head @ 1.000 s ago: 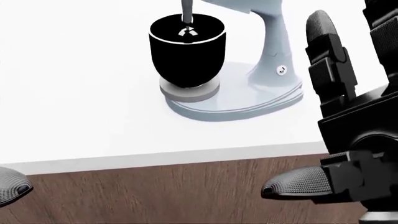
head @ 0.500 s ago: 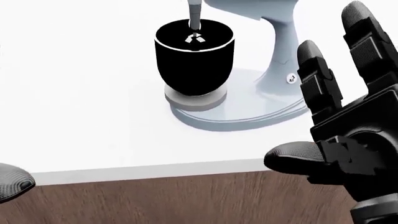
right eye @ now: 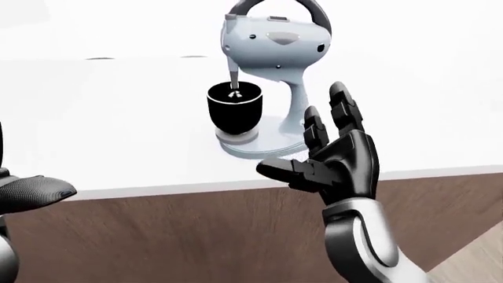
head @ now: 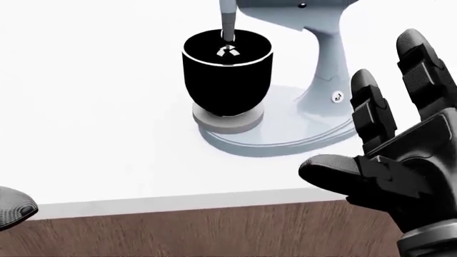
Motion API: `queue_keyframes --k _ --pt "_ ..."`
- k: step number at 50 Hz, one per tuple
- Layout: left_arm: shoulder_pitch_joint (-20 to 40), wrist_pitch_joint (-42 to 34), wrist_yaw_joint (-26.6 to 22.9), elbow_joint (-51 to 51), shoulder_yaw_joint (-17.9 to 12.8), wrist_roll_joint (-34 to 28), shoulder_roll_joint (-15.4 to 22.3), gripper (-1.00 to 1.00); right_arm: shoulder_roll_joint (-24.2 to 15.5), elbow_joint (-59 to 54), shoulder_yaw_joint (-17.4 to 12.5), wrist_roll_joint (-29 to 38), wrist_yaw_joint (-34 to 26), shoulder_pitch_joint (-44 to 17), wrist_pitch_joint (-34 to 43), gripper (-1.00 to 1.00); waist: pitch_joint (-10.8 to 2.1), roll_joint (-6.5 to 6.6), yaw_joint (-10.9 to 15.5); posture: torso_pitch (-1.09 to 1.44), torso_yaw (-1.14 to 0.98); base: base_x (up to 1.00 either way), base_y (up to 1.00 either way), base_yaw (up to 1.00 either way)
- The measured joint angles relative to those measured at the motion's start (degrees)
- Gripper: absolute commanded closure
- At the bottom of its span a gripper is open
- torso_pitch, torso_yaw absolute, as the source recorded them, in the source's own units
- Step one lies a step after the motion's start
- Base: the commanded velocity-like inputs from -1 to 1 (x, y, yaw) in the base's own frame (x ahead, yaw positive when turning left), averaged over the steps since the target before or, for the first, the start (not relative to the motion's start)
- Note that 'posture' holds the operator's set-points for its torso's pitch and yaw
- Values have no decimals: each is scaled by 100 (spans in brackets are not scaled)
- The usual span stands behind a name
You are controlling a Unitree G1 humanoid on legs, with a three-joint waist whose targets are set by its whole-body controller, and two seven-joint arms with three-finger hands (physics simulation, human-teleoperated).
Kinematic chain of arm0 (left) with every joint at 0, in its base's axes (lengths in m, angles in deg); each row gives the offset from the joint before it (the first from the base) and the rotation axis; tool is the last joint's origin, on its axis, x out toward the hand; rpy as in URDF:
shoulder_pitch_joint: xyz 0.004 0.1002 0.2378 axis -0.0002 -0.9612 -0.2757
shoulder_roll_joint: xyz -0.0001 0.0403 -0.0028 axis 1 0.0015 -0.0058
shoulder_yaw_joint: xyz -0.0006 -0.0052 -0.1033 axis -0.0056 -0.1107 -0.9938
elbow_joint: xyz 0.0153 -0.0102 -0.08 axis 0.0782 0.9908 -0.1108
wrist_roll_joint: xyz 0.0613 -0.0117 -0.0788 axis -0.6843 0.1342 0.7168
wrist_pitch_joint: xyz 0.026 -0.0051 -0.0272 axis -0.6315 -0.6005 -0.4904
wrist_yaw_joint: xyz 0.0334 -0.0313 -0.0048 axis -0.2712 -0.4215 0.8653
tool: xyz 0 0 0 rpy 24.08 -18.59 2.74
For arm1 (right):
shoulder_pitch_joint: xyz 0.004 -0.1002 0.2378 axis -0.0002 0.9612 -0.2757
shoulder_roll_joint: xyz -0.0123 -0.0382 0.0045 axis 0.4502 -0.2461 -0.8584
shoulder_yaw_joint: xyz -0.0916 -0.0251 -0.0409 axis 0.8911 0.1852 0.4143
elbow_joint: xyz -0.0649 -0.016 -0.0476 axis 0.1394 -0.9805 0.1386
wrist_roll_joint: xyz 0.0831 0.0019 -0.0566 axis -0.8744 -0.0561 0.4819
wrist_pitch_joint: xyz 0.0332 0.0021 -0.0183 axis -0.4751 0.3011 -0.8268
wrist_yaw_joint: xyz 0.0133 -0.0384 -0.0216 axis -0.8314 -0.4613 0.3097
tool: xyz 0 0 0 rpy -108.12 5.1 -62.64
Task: Open the stand mixer head.
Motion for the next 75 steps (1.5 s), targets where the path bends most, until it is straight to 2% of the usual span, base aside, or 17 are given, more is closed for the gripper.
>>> queue_keyframes --k 12,17,25,48,58,75 --pt "-22 -2 -42 -2 36 -53 -60 -98 205 -201 17 486 -441 69 62 -100 -19 14 3 -19 0 0 0 0" --pt "-24 16 -25 -4 59 -46 -19 -98 149 -383 -110 288 -295 -91 124 -100 -23 19 7 -19 0 0 0 0" --pt "-25 34 6 -5 73 -33 -9 -98 69 -479 -34 164 -221 -194 66 -100 -26 19 7 -19 0 0 0 0" --pt "6 -36 -39 -2 42 -55 -84 -98 305 -552 203 537 -481 -155 194 -100 -56 28 9 -19 0 0 0 0" --pt "13 -26 16 -1 20 3 -14 -98 380 -759 262 862 -706 -107 126 -100 -60 33 7 -19 0 0 0 0" --pt "36 -73 -58 -3 23 -81 -98 -98 457 -1167 262 1281 -1026 -201 -35 -100 -62 45 3 -19 0 0 0 0"
